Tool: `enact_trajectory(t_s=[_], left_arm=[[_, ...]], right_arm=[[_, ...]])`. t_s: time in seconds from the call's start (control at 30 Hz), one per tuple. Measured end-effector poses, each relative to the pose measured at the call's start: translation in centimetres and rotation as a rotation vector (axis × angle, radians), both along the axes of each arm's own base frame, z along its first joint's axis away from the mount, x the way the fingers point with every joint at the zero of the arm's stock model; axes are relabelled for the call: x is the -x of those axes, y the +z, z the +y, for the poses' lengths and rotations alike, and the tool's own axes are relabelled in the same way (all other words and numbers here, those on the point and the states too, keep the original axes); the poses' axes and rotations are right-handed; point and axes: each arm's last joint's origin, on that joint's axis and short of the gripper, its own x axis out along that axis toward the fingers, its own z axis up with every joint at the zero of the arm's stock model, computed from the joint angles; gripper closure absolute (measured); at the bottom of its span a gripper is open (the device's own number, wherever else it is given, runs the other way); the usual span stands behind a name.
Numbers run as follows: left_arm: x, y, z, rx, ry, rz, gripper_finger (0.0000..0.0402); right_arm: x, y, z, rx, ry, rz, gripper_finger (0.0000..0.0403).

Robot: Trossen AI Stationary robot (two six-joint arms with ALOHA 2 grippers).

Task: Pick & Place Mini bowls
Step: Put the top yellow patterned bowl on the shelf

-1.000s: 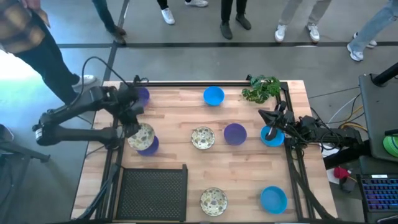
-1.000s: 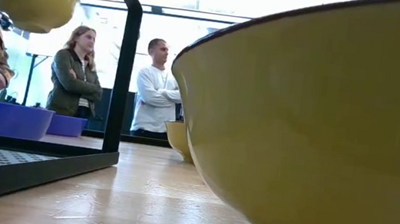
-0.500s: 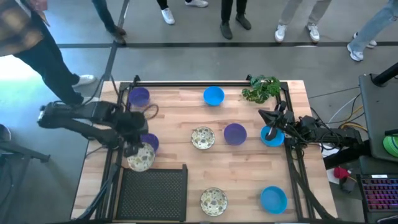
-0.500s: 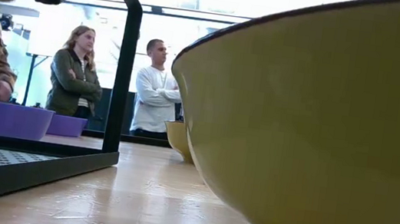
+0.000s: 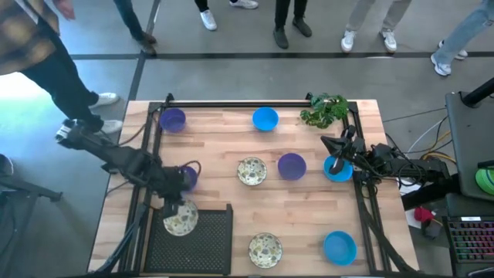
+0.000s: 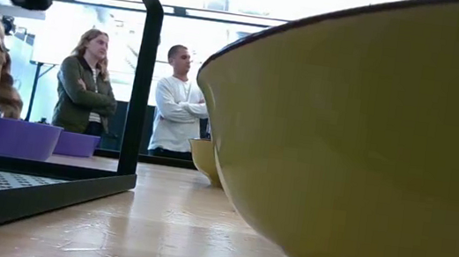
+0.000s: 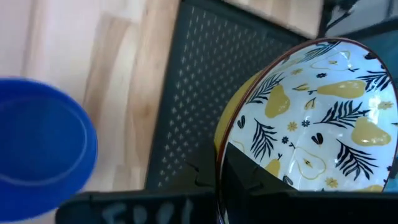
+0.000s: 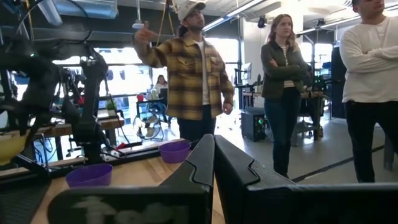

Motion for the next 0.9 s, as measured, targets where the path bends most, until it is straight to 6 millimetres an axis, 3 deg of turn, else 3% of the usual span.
enact_trajectory(t_s=[0.6,0.9], left_arm=[[-1.4,-4.5,-5.3,-0.085,-0.169,0.215,0.04],[-1.4,-5.6,-7.6,-0.082,-0.24,0.221,0.04]], right_arm=[[0.0,0.0,0.0,0.014,-0.003,0.007,0.0394],[0.0,0.0,0.0,0.016,-0.004,0.008,0.0394]])
